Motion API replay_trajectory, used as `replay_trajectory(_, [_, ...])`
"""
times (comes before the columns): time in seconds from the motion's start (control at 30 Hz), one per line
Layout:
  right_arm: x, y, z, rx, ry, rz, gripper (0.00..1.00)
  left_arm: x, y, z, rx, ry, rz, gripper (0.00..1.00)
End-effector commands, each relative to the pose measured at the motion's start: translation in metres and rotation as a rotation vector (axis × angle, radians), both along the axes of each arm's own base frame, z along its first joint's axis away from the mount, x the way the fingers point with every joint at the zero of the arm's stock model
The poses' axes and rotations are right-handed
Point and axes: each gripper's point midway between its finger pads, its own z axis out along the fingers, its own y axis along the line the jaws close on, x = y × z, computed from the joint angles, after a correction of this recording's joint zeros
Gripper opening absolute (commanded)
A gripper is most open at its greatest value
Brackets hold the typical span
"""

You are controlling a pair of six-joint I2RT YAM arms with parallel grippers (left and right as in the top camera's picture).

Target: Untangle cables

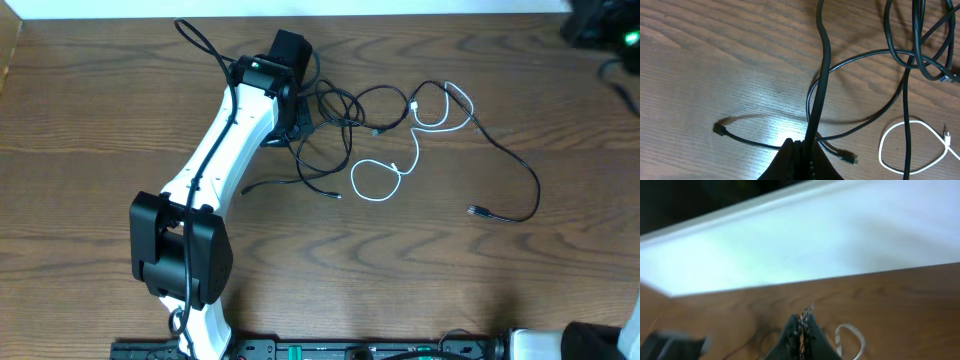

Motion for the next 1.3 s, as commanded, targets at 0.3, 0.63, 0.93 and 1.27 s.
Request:
replay_trajectory(0.3, [-0.009, 0.013, -0.121, 0.003, 0.447, 0.175, 0.25, 0.001, 0.004, -0.006, 0.029, 0.008, -0.003, 0.08])
replay_trajectory(0.63, [-0.014, 0.064, -0.25, 0.186, 0.773, 0.569, 0.54, 0.001, 0.004, -0.006, 0.029, 0.007, -0.003, 0.08])
replay_trajectory(0.93, [-0.017, 0.092, -0.359, 0.261, 0.915, 0.638, 0.55, 0.001, 0.004, -0.006, 0.029, 0.007, -0.003, 0.13])
replay_trajectory(1.27, [-0.015, 0.122, -0.411, 0.313, 0.917, 0.621, 0.51, 0.001, 0.004, -0.006, 0.029, 0.007, -0.003, 0.13])
